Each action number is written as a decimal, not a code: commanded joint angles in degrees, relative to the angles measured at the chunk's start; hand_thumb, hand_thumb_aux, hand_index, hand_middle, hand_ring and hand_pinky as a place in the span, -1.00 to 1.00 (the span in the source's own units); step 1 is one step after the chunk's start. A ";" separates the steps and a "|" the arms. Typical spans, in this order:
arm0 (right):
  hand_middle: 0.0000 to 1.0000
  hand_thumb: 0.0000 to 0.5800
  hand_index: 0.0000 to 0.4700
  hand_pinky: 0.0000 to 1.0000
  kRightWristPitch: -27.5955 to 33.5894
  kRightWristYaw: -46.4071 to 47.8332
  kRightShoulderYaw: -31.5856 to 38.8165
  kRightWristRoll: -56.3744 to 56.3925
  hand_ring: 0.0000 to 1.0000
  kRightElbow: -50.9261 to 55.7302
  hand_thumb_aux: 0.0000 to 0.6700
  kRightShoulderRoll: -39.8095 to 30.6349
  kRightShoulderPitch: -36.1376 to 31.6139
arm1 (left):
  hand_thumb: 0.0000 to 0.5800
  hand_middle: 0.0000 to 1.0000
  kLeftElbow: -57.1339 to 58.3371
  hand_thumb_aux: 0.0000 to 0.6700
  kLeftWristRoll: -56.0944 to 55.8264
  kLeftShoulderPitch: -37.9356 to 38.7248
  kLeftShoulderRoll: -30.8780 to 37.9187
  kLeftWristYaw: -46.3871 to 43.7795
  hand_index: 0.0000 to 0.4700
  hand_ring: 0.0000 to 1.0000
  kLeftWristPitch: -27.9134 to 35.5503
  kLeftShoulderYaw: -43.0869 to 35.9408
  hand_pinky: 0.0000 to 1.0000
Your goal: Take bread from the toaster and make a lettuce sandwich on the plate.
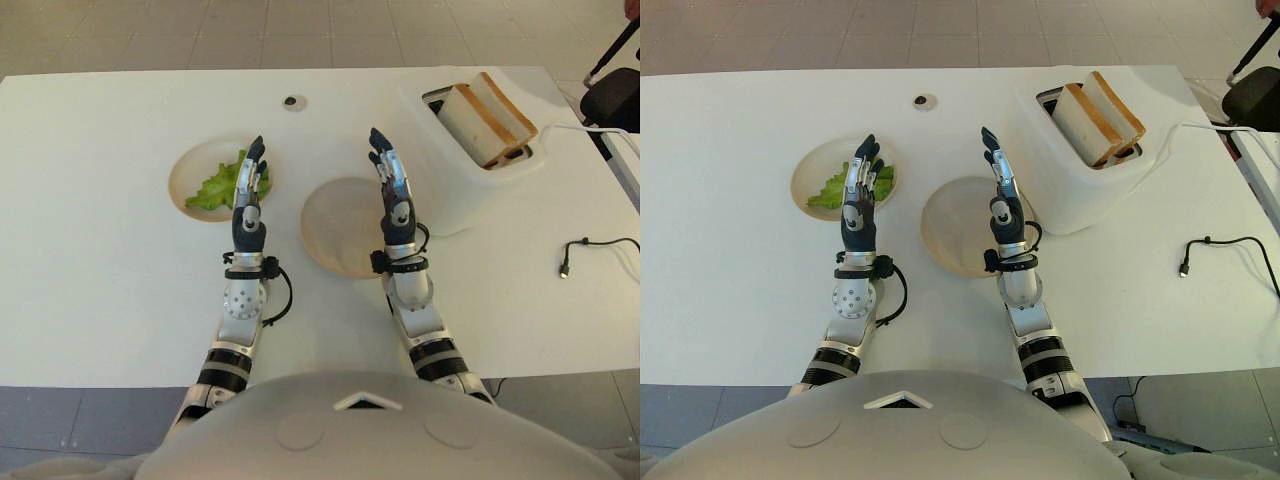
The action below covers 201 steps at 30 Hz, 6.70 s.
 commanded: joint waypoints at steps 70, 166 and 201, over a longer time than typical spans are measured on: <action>1.00 1.00 1.00 1.00 27.27 20.78 -4.76 21.94 1.00 -30.82 1.00 -30.84 4.48 | -1.00 -1.00 2.76 -1.00 20.13 -4.97 4.85 18.92 -1.00 -1.00 6.23 9.03 -1.00; 1.00 1.00 1.00 1.00 30.89 8.05 -22.49 -18.65 1.00 -25.45 1.00 -38.48 -3.91 | -1.00 -1.00 -4.94 -1.00 34.08 -4.87 21.53 1.65 -1.00 -1.00 21.34 -13.39 -1.00; 1.00 1.00 1.00 1.00 29.71 5.70 -20.96 -17.00 1.00 -25.88 1.00 -32.52 -4.97 | 0.90 -1.00 -5.73 0.55 28.81 -8.75 23.99 -1.52 0.55 -1.00 10.79 -18.38 -1.00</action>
